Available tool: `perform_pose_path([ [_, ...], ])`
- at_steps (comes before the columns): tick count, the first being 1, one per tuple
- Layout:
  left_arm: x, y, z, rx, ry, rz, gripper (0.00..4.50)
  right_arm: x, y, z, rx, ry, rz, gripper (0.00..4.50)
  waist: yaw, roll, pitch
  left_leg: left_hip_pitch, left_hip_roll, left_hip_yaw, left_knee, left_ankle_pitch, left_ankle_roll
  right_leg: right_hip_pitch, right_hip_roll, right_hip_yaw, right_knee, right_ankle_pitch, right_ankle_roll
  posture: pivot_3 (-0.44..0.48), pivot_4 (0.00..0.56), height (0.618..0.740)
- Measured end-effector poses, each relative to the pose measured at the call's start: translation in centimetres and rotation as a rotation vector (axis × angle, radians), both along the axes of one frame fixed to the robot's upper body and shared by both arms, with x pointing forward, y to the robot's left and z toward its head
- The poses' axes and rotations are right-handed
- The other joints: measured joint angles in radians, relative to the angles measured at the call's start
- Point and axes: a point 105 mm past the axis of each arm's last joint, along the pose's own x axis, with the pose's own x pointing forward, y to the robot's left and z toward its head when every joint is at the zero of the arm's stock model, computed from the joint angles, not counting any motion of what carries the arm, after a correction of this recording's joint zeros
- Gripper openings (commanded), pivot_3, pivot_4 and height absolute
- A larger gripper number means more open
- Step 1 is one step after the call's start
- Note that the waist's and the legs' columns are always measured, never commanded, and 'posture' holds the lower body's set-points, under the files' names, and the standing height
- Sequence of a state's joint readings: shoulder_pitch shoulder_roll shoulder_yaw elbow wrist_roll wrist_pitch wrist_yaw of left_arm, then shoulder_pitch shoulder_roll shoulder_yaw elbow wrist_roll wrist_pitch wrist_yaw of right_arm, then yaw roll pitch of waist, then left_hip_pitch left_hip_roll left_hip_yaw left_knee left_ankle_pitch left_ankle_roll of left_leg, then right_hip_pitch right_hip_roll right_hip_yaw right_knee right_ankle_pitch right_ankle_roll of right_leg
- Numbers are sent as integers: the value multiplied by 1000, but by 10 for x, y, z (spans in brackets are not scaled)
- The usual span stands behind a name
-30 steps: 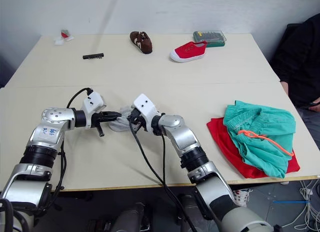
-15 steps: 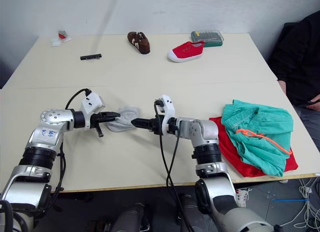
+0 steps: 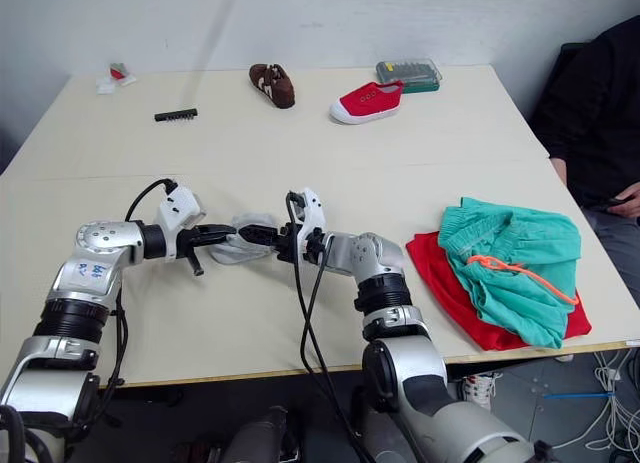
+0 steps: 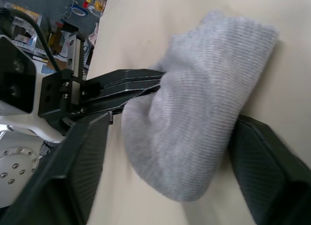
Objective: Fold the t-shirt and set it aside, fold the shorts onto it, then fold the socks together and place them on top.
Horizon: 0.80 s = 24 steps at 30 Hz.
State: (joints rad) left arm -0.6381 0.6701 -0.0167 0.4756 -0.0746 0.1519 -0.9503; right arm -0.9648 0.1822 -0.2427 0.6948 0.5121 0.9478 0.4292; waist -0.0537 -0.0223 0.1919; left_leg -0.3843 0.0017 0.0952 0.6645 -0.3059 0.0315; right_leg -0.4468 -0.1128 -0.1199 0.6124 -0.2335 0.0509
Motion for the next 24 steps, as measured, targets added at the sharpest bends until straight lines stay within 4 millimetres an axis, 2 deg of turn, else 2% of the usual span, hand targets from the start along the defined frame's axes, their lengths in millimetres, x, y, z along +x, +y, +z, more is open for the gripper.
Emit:
perform_pose_path([
  [2,0,0,0,-1,-1,2,0,1,1,-3,-4,5,-8,1869,-1,0,0,0,0,0,0,0,0,0,0,0,0,0,0,0,150,740],
  [8,1,0,-1,-6,-4,10,0,-1,10,7,-15,-49,29,25,-2,0,-1,2,0,0,0,0,-1,1,0,1,0,0,0,0,150,740],
  [9,1,0,0,-13,-4,11,0,-1,10,8,-14,-53,33,8,-2,0,-1,2,0,0,0,0,-1,1,0,1,1,0,0,0,150,740],
  [13,0,-7,6,-122,22,-4,786,-4,7,10,-18,-77,46,0,-1,0,0,0,0,0,0,0,-1,0,-1,0,0,0,0,0,150,740],
  [16,-12,-28,35,-300,56,-128,1755,-10,-15,14,-36,-125,62,0,7,0,0,-7,-1,-2,1,0,0,-5,-1,0,0,0,0,0,150,740],
  [19,-28,-49,76,-431,62,-281,2665,-14,-46,29,-56,-190,48,0,14,0,0,-8,-2,-2,1,-1,2,-6,-1,0,-2,0,1,0,150,740],
  [22,-55,-67,101,-502,128,-452,3607,-28,-86,54,-45,-262,28,0,22,1,0,-8,-2,-2,0,-2,4,-5,-1,0,-3,0,1,0,150,740],
  [24,-69,-78,113,-548,180,-541,4185,-41,-121,74,-48,-319,-15,0,26,1,0,-8,-2,-2,0,-2,4,-4,0,0,-7,0,1,0,150,740],
])
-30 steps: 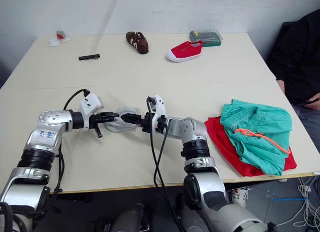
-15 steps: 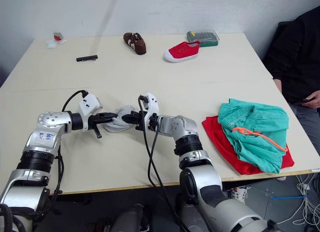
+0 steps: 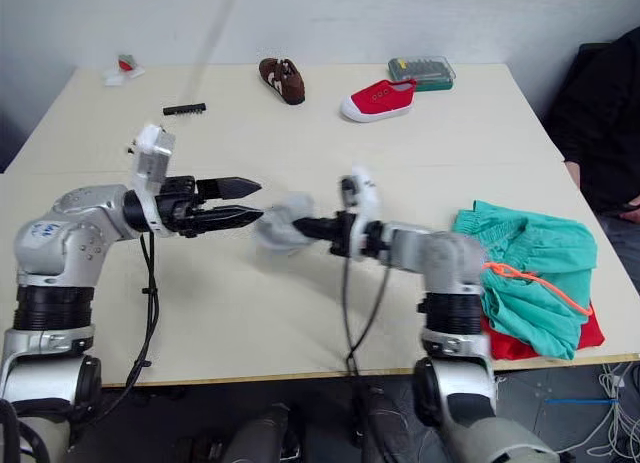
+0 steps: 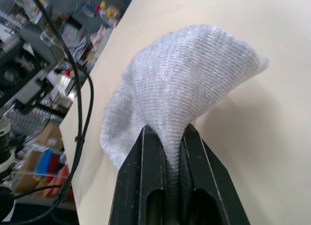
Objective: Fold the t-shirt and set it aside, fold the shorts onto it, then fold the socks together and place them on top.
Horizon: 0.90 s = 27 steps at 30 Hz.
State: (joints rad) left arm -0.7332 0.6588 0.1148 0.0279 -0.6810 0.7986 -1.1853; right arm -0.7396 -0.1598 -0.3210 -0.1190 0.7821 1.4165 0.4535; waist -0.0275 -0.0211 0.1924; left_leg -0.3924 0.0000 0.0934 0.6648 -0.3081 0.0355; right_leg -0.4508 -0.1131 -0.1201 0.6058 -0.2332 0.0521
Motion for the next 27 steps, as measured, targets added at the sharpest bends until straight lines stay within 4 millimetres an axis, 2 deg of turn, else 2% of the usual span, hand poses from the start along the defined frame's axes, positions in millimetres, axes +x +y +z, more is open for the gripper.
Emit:
perform_pose_path([
  [1,-6,-4,4,-15,11,-37,4465,-8,-15,6,-5,-24,-16,0,1,0,0,1,0,0,0,0,0,2,0,0,-1,0,0,0,150,740],
  [6,-33,-26,16,-53,38,-215,4492,-50,-108,20,-90,-94,-181,0,19,2,2,3,-1,0,0,-1,2,6,1,0,-5,1,3,0,150,740],
  [10,-35,-35,7,-37,56,-249,4492,-77,-195,35,-97,-113,-505,0,29,2,2,6,0,3,0,0,2,7,2,2,-7,1,3,0,150,740],
  [12,-34,-38,3,-28,57,-253,4492,-84,-212,29,-93,-79,-578,0,26,2,2,7,1,3,0,0,3,7,3,3,-6,1,3,0,150,740],
  [17,-27,-40,-1,-9,42,-240,4492,-97,-248,-14,-111,99,-760,0,31,3,2,7,1,3,0,1,3,7,5,4,-5,1,3,0,150,740],
  [21,-20,-40,4,-11,20,-221,4492,-88,-267,-44,-121,158,-897,0,30,3,2,7,0,4,0,1,3,7,5,5,-6,1,4,0,150,740],
  [24,-18,-41,1,1,17,-216,4500,-78,-285,-62,-147,172,-1016,895,30,3,2,6,0,4,0,2,2,7,5,6,-6,1,4,0,150,740],
  [27,-12,-39,1,3,20,-196,4500,-74,-292,-65,-153,151,-1052,1861,30,3,2,6,0,4,0,2,2,7,5,5,-7,1,4,0,150,740],
])
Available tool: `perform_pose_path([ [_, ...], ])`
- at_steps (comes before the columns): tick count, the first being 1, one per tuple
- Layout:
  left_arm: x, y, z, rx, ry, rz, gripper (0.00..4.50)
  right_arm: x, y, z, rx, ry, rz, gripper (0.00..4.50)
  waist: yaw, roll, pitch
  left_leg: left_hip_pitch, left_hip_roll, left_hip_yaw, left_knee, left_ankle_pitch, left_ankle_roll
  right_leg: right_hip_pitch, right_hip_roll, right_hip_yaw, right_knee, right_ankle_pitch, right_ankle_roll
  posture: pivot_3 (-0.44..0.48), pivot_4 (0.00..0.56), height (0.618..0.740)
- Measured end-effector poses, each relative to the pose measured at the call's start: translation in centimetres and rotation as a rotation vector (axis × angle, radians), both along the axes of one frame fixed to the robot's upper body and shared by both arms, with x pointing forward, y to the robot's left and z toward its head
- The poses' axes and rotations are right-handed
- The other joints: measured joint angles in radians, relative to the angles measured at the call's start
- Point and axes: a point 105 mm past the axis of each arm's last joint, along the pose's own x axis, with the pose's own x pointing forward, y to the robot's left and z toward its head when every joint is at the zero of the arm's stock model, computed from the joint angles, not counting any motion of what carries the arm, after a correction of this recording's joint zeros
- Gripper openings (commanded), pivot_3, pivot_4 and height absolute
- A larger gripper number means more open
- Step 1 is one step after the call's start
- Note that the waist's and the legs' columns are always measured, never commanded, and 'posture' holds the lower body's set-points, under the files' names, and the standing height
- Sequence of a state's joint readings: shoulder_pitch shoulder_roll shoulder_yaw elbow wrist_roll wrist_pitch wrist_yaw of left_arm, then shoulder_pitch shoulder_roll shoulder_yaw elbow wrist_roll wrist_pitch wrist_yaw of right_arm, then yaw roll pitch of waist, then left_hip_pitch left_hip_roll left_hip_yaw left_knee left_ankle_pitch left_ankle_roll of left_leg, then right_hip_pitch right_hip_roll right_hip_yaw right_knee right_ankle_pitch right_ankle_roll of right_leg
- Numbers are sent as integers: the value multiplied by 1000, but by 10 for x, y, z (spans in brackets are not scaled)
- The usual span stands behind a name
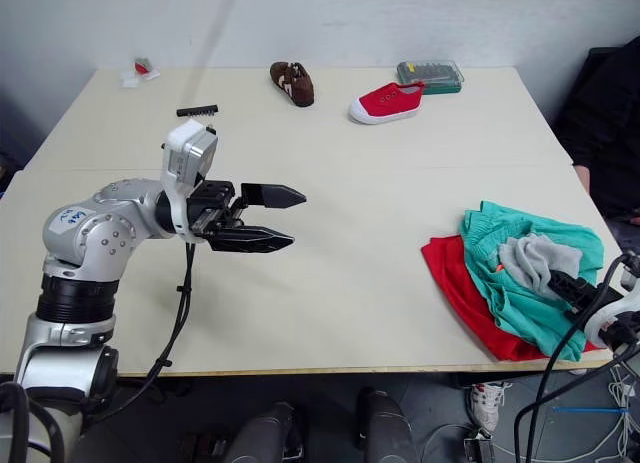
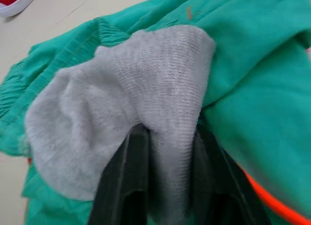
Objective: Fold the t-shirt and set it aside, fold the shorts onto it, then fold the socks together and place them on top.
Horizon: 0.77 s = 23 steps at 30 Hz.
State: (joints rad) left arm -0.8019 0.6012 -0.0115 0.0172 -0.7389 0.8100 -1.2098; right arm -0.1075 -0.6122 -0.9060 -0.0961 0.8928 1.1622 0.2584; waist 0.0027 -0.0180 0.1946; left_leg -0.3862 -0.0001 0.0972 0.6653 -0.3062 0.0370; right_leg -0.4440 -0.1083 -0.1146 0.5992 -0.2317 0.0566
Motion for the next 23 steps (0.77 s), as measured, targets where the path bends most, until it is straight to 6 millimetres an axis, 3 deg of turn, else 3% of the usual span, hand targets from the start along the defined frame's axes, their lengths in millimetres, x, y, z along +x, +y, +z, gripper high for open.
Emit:
perform_pose_path([
  [4,8,3,0,7,-6,27,4500,-8,-1,-2,-36,-23,15,3231,4,0,0,0,0,0,0,0,0,0,0,0,0,0,0,0,150,740],
  [8,13,9,-7,26,15,54,4500,-29,-6,2,-162,-11,68,4466,14,1,0,0,0,0,0,-1,1,0,0,0,-1,0,0,0,150,740],
  [14,10,48,-36,138,75,146,4500,-70,-17,38,-486,-18,229,4466,17,2,1,1,5,2,0,-3,-1,0,7,2,-4,0,1,0,150,740],
  [17,-1,87,-51,198,146,230,4500,-94,-21,67,-646,-13,364,4466,17,2,1,1,9,3,0,-5,-1,0,11,4,-6,0,0,0,150,740],
  [20,-12,119,-42,203,165,301,4500,-114,-28,93,-710,-19,429,4466,21,-1,1,1,12,2,0,-7,0,0,13,3,-8,-1,-2,0,150,740],
  [23,-17,130,-27,171,146,329,4500,-123,-32,109,-714,-35,467,4466,26,-1,1,0,12,2,1,-8,1,1,12,3,-10,-2,-3,0,150,740],
])
